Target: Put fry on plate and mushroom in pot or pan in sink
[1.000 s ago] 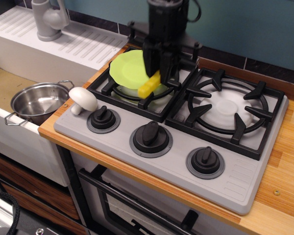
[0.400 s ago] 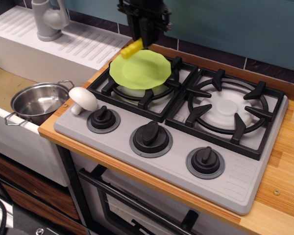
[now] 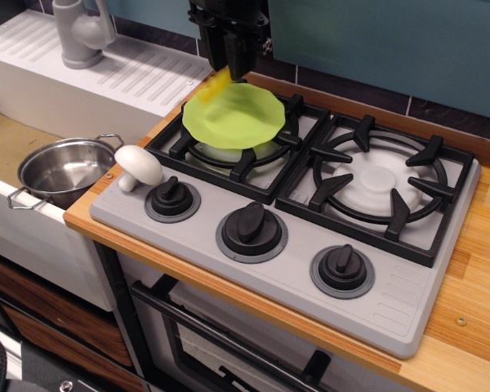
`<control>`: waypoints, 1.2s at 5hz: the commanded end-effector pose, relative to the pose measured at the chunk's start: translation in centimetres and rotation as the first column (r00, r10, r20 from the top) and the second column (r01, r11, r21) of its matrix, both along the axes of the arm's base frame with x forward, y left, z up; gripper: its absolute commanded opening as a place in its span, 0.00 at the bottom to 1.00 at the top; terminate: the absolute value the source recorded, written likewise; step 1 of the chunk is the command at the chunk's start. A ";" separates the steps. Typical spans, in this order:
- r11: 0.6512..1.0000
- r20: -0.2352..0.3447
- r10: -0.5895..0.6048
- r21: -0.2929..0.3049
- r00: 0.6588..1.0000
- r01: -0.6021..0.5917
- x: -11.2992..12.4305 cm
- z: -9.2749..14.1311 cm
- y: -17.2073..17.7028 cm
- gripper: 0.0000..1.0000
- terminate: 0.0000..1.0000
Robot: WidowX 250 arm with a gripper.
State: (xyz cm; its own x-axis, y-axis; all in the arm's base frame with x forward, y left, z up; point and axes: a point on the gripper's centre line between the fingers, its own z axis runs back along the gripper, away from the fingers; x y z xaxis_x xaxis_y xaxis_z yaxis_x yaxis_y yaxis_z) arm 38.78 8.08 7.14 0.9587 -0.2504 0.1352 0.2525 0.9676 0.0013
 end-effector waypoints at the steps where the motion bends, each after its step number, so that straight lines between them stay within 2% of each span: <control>1: 0.998 0.023 0.066 0.024 0.998 -0.066 -0.3 2.9 -2.0 1.00 0.00; 4: 0.997 -0.025 0.053 0.051 0.998 -0.052 -3.0 7.3 -1.7 1.00 0.00; 5: 0.998 -0.029 0.017 0.060 0.999 -0.016 -4.2 7.7 -1.4 1.00 0.00; 6: 0.998 -0.029 0.017 0.060 0.999 -0.016 -4.2 7.7 -1.4 1.00 0.00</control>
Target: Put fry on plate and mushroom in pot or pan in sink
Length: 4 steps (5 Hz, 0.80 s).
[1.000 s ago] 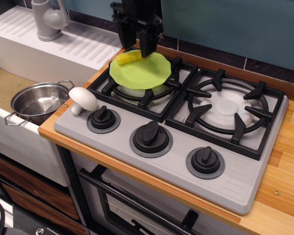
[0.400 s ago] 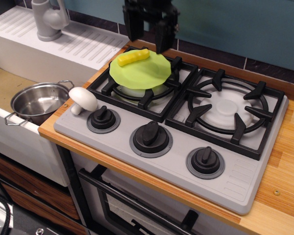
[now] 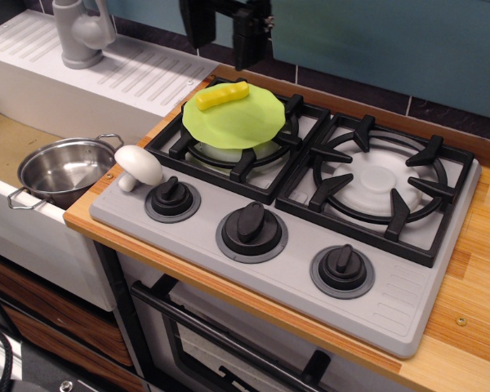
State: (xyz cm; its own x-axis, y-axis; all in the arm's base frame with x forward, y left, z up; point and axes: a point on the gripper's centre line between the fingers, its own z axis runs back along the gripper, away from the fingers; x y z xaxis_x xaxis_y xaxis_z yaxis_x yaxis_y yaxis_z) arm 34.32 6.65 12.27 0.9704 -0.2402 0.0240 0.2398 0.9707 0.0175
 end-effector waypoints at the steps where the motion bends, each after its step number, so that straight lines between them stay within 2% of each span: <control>1: 1.000 0.075 -0.001 0.017 0.997 -0.001 0.3 2.6 0.0 1.00 0.00; 2: 1.000 0.075 -0.001 0.017 0.997 -0.001 0.3 2.6 0.0 1.00 0.00; 3: 0.998 0.151 0.026 0.057 0.988 -0.035 -1.4 1.4 1.0 1.00 0.00; 4: 0.992 0.206 0.111 0.041 0.972 -0.122 -2.9 0.9 1.9 1.00 0.00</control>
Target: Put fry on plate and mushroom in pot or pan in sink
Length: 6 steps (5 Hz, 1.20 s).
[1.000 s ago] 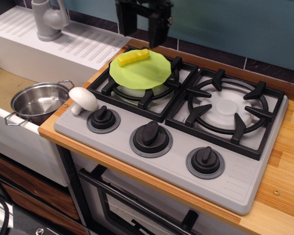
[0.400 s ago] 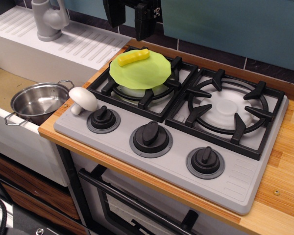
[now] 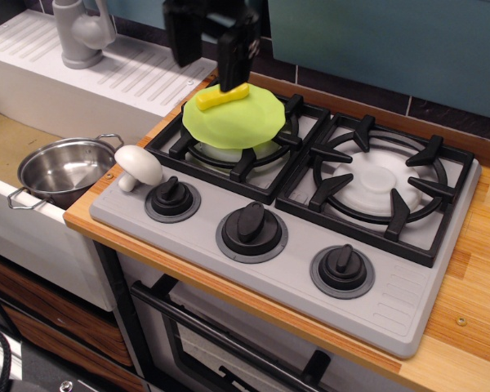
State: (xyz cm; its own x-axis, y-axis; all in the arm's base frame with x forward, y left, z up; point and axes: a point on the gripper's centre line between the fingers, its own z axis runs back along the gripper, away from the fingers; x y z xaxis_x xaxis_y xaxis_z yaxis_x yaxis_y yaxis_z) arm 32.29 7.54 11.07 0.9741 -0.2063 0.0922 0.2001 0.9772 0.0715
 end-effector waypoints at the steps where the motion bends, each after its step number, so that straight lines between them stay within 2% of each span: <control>1: 0.990 0.163 0.131 0.035 0.978 -0.138 -1.5 1.6 1.6 1.00 0.00; 3: 0.973 0.217 0.208 0.056 0.954 -0.224 -2.7 0.1 2.7 1.00 0.00; 4: 0.962 0.215 0.247 0.061 0.945 -0.265 -3.4 -0.6 2.9 1.00 0.00; 6: 0.964 0.233 0.244 0.044 0.941 -0.261 -4.7 -1.7 3.8 1.00 0.00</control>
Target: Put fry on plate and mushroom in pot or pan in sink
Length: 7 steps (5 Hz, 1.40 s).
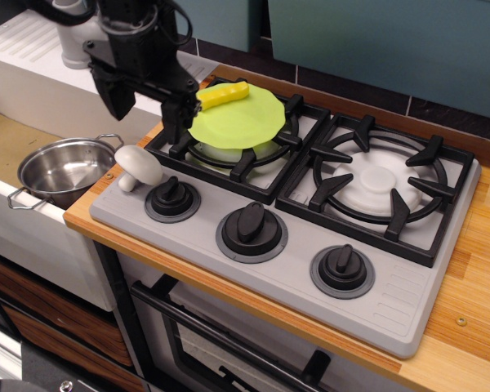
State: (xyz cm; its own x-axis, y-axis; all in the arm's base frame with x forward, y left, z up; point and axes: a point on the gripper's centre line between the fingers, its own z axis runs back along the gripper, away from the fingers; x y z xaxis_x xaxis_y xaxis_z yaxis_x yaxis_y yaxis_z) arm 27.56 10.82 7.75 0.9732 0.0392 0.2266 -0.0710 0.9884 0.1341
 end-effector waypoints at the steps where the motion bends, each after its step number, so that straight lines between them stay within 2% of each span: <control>1: 0.999 0.086 0.016 0.026 0.996 -0.018 -0.4 0.5 0.7 1.00 0.00; 3: 1.000 0.113 0.015 -0.004 0.993 -0.014 -0.2 -1.3 0.5 1.00 0.00; 7: 0.999 0.135 0.025 -0.023 0.991 -0.022 -0.4 -3.0 1.7 1.00 0.00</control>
